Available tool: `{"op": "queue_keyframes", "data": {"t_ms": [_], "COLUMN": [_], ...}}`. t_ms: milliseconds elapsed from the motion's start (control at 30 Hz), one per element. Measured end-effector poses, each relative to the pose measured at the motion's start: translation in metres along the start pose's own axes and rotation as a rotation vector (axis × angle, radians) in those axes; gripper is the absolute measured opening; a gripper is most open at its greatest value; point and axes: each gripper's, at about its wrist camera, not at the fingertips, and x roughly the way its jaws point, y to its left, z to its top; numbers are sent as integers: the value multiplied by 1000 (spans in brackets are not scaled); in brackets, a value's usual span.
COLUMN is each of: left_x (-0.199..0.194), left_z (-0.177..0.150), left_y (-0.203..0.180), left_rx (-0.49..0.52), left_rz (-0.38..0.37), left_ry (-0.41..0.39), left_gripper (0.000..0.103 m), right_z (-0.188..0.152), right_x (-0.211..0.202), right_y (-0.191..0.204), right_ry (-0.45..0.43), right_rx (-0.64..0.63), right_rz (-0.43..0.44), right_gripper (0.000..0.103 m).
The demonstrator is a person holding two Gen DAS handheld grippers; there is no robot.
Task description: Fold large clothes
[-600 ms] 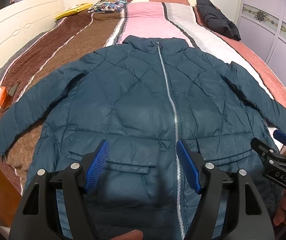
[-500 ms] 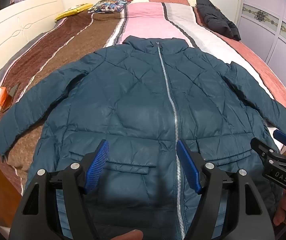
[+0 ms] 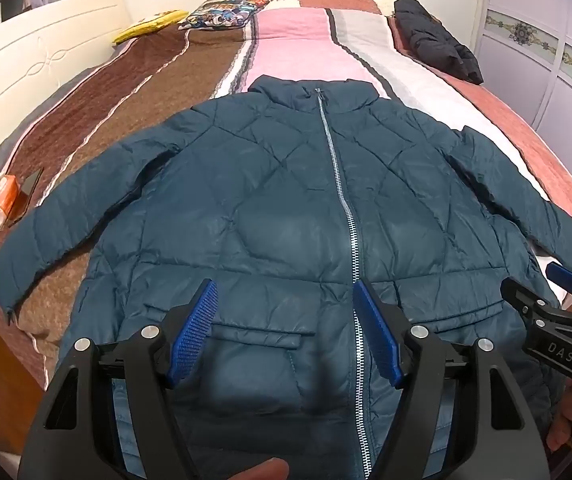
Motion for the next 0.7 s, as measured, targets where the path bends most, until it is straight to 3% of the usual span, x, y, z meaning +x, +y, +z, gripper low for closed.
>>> {"op": "queue_keyframes", "data": {"t_ms": [700], "left_x": [6], "left_z": [-5], "left_y": [5], "left_rx": [-19], "left_rz": [13], "left_ry": [13], "left_gripper": [69], "right_z": [-1], "right_x": [1], "right_y": [-1], "right_ry": [4], "right_rx": [2], "right_rz": [2], "right_gripper": [85]}}
